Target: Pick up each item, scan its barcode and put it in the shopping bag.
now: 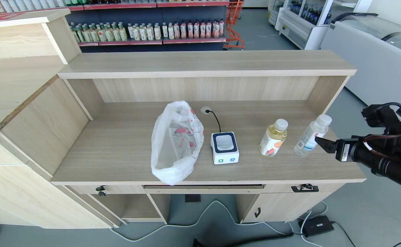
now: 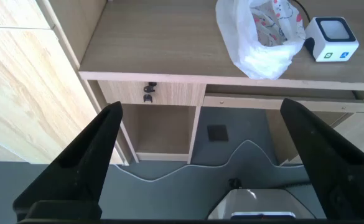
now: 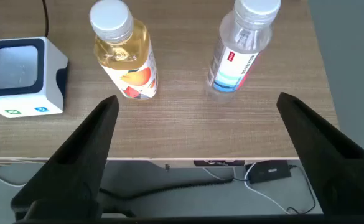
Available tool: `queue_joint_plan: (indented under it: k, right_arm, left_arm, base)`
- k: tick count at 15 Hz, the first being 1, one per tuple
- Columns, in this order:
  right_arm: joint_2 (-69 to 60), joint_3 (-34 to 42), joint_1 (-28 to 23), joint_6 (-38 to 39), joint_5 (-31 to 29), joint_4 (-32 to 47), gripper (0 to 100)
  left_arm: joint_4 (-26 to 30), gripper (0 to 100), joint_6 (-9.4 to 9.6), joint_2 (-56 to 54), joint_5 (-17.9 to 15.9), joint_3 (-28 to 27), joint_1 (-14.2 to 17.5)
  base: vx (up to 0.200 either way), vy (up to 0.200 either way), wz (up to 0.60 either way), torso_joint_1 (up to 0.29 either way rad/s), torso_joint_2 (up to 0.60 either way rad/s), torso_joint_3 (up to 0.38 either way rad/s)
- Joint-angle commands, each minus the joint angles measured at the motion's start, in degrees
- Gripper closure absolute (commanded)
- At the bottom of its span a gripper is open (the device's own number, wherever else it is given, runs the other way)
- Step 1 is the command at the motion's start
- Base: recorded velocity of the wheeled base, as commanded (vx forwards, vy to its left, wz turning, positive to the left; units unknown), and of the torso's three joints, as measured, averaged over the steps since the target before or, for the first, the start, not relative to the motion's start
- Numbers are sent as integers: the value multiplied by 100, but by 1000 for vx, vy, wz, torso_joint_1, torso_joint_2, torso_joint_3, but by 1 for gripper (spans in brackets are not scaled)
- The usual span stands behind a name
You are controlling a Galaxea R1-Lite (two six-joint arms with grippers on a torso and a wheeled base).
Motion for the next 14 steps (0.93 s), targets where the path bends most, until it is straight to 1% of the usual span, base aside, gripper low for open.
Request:
queue_joint_plan:
  k: [1,2,4,8,11,14]
  right_arm:
    - [790,200,143,-6,-6,-502,0]
    - [886,235,178,-6,-6,-625,0]
    - [1308,332,266,-24,-6,-1126,0]
    - [2064,446,275,-32,-50,-2233,0]
    - [2468,129,275,126,-41,-2409,0]
    - [2873,-319,442,293,-15,-2655,0]
  left_arm:
    - [0,0,-1,-2,-2,0,0]
    - [0,0,-1,-2,-2,0,0]
    - [0,0,-1,-2,-2,0,0]
    - [0,0,-10,-2,-2,0,0]
    - [0,0,-1,-2,-2,0,0]
    - [0,0,-1,-2,-2,0,0]
  base:
    - [0,0,0,0,0,0]
    - [0,0,0,0,0,0]
    - [0,0,0,0,0,0]
    - [0,0,0,0,0,0]
    - [0,0,0,0,0,0]
    - [0,0,0,0,0,0]
